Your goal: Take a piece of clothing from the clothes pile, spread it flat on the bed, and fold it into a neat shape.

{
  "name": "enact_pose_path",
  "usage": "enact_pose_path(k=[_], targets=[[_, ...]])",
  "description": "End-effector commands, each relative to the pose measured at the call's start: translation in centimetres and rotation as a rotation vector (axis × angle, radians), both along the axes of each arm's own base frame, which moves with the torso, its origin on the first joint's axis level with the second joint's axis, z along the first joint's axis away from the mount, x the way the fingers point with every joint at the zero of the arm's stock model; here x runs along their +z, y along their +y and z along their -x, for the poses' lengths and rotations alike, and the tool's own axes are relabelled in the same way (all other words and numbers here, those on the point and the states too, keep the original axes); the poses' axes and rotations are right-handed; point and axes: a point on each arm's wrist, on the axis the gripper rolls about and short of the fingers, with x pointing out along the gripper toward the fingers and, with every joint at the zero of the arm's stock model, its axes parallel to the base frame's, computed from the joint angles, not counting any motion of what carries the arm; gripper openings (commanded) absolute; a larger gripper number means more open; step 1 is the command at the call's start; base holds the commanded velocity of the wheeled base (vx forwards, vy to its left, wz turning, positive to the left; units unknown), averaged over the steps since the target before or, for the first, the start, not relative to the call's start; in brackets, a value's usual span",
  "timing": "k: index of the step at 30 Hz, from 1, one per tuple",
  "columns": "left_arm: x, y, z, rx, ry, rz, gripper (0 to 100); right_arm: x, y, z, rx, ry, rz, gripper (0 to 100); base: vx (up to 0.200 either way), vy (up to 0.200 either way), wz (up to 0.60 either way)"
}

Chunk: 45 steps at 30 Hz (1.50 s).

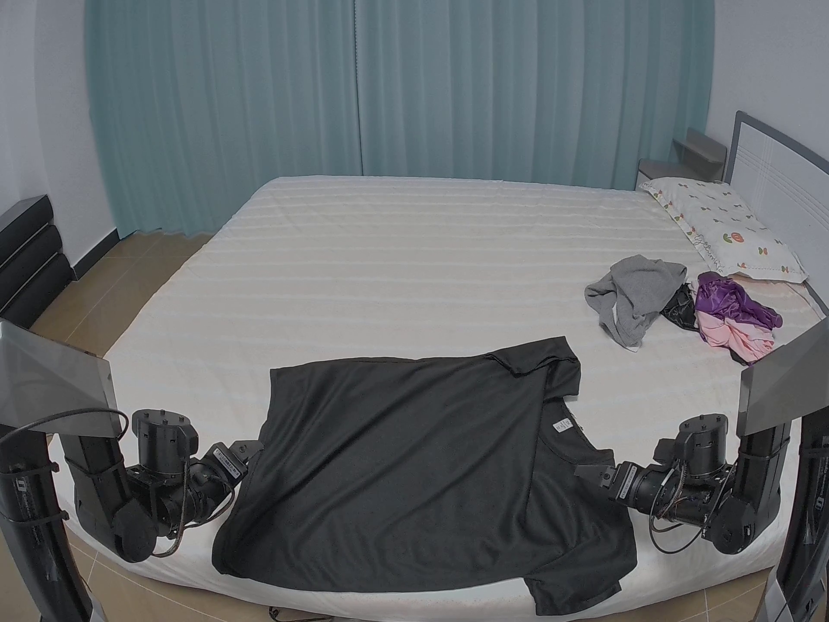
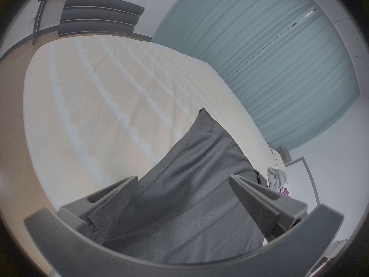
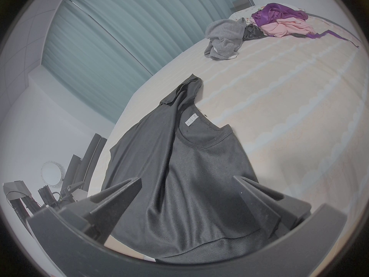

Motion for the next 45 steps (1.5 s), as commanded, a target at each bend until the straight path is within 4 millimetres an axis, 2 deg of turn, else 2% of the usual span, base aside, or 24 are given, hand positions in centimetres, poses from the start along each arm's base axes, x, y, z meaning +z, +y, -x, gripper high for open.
enact_pose_path(k=[1,5,10,16,19,20,23,24,26,27,30,32,36,37,41,45], targets=[[0.0,0.0,0.0,0.000,0.001,0.000,100,-0.1,0.1,0.0,0.003,0.004,0.000,100,0.000,0.000,0.00],[0.1,0.0,-0.2,0.000,-0.007,0.002,100,-0.2,0.1,0.0,0.005,0.009,0.000,100,0.000,0.000,0.00],[0.6,0.1,-1.8,0.013,-0.057,0.007,100,-0.1,0.2,-0.3,-0.021,0.006,-0.039,100,0.000,0.000,0.00],[0.9,1.4,-7.4,0.063,-0.076,0.008,100,-0.1,0.3,-0.3,-0.026,0.008,-0.054,100,0.000,0.000,0.00],[0.4,2.5,-11.1,0.078,-0.072,-0.010,100,-0.1,0.3,-0.3,-0.027,0.008,-0.055,100,0.000,0.000,0.00],[0.4,2.5,-11.1,0.078,-0.072,-0.010,100,-0.1,0.3,-0.3,-0.027,0.008,-0.055,100,0.000,0.000,0.00],[-0.9,3.1,-14.0,0.004,-0.071,-0.039,100,-0.4,0.4,-0.4,-0.032,0.017,-0.061,100,0.000,0.000,0.00],[-1.0,3.1,-14.4,-0.002,-0.079,-0.040,100,-0.4,0.4,-0.4,-0.032,0.018,-0.061,100,0.000,0.000,0.00],[-1.6,3.1,-16.4,-0.012,-0.108,-0.034,100,-0.5,0.6,-0.4,-0.025,0.019,-0.063,100,0.000,0.000,0.00],[-1.6,3.1,-16.5,-0.012,-0.111,-0.034,100,-0.6,0.7,-0.4,-0.023,0.021,-0.062,100,0.000,0.000,0.00],[-4.0,2.2,-19.1,-0.055,-0.108,-0.073,100,-1.0,0.9,-0.3,-0.013,0.039,-0.057,100,0.000,0.000,0.00],[-3.9,1.6,-20.5,-0.078,-0.142,-0.098,100,-1.2,1.0,-0.3,-0.010,0.042,-0.055,100,0.000,0.000,0.00],[-3.6,1.2,-22.1,-0.084,-0.156,-0.096,100,-1.3,1.1,-0.3,-0.009,0.048,-0.054,100,0.000,0.000,0.00],[-3.9,0.9,-23.0,-0.089,-0.152,-0.093,100,-1.3,1.0,-0.3,-0.010,0.047,-0.053,100,0.000,0.000,0.00],[-5.1,0.3,-24.6,-0.086,-0.169,-0.109,100,-1.3,1.0,-0.3,-0.010,0.047,-0.053,100,0.000,0.000,0.00],[-5.3,-0.1,-24.9,-0.093,-0.165,-0.108,100,-1.3,1.0,-0.3,-0.013,0.047,-0.053,100,0.000,0.000,0.00]])
